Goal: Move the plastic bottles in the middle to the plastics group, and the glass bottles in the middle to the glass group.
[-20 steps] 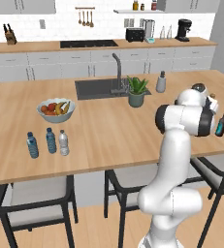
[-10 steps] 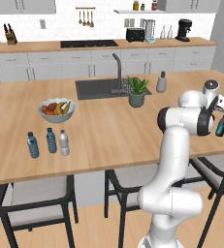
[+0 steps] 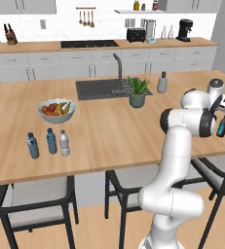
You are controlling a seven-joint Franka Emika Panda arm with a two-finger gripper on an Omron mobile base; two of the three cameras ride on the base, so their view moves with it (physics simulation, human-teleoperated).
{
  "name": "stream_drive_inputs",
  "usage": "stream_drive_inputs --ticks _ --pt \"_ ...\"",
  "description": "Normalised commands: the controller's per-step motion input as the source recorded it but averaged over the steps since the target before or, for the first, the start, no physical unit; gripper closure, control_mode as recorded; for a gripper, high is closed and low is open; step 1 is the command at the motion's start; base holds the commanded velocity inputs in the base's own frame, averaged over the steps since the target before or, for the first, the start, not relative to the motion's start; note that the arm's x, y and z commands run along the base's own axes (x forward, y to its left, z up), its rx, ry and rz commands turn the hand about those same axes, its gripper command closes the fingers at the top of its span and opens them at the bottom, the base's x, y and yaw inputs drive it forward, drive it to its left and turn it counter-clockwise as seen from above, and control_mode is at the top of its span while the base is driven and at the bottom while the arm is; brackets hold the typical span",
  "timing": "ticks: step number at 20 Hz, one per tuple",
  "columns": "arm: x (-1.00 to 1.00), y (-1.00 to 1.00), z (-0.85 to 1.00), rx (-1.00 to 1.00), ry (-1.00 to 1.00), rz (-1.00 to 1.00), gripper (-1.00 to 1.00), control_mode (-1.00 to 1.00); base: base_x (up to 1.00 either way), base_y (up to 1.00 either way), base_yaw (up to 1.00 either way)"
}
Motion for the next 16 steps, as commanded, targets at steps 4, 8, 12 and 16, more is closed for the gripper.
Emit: stream_drive_inputs --ticks 4,8,12,16 --pt "-0.13 0.23 -0.35 -0.20 -0.08 0.00 1.00 -1.00 0.00 0.00 0.00" --pt "-0.27 0.12 -0.31 -0.25 -0.05 0.00 1.00 -1.00 0.00 0.00 0.00" --pt "-0.11 -0.07 -0.28 -0.11 0.00 0.00 1.00 -1.00 0.00 0.00 0.00" --pt "0.00 0.00 -0.41 0.00 0.00 0.00 1.00 -1.00 0.00 0.00 0.00"
